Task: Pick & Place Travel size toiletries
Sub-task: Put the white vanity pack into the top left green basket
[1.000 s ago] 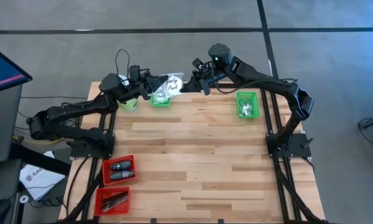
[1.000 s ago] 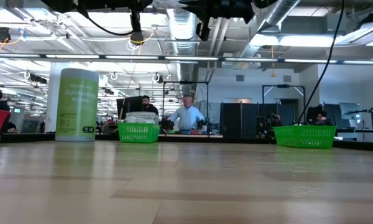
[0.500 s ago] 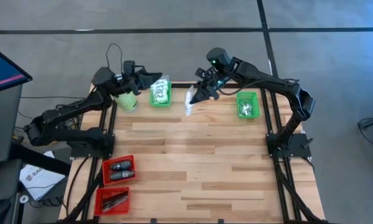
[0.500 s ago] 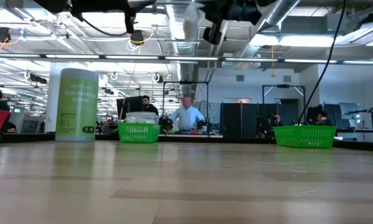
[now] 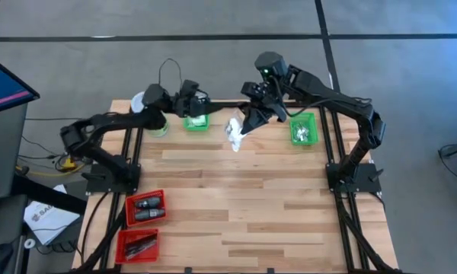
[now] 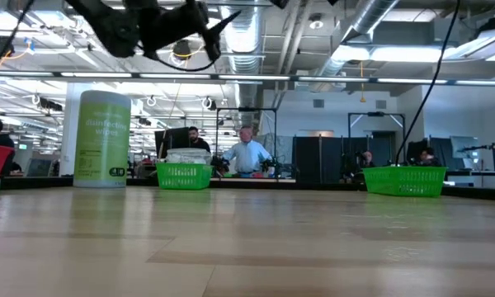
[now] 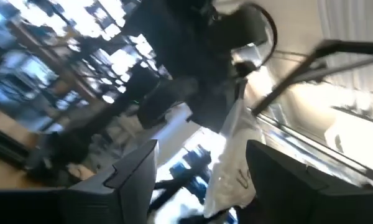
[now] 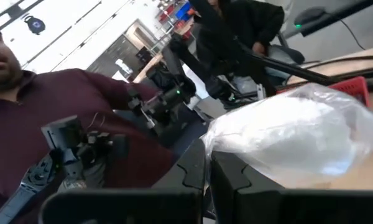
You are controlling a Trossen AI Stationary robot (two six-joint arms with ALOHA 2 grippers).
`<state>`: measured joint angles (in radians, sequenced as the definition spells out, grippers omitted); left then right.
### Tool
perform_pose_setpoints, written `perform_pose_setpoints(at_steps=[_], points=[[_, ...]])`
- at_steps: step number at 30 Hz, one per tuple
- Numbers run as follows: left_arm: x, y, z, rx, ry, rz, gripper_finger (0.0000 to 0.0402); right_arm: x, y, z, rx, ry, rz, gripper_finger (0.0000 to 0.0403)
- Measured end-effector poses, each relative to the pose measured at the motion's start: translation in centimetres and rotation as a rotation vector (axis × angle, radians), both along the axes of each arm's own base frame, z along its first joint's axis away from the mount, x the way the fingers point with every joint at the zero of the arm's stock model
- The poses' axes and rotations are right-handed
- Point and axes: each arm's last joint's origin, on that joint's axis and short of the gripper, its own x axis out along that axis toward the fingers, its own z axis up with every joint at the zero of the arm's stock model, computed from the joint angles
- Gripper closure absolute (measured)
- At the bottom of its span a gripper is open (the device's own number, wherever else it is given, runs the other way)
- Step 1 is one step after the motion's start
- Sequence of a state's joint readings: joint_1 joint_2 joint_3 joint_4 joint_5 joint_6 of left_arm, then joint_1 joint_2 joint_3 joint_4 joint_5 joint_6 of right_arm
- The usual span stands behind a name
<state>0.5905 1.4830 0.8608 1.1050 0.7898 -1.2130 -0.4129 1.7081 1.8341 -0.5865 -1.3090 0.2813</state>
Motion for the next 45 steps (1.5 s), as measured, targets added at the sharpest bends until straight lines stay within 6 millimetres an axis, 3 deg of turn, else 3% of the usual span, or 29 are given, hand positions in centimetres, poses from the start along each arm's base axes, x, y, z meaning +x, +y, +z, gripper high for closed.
perform_pose_setpoints(at_steps=[8,16,21,25,33,40,45], points=[[3.3,-1.3,1.6,0.062,-0.047,-0.131,0.0179,0.1,0.2,1.4,0.007,-0.038,0.000,0.0403],[3.2,-3.1,4.4,0.129,-0.158,-0.177,0.0186,0.2,-0.2,1.9,0.021,-0.047,-0.014,0.0403],[2.9,-4.0,5.0,0.148,-0.176,-0.202,0.0198,-0.1,-0.9,1.9,0.023,-0.044,-0.035,0.0403],[2.7,-4.1,5.3,0.152,-0.184,-0.199,0.0241,-0.1,-1.1,2.0,0.021,-0.047,-0.040,0.0403],[2.8,-3.9,5.1,0.143,-0.165,-0.197,0.0391,-0.1,-1.1,1.9,0.019,-0.046,-0.047,0.0403],[2.8,-3.3,4.8,0.143,-0.135,-0.179,0.0400,-0.3,-1.5,1.9,0.017,-0.043,-0.067,0.0396],[1.9,-2.5,5.8,0.159,-0.060,-0.147,0.0401,-0.8,-2.6,2.0,0.041,-0.019,-0.092,0.0335]])
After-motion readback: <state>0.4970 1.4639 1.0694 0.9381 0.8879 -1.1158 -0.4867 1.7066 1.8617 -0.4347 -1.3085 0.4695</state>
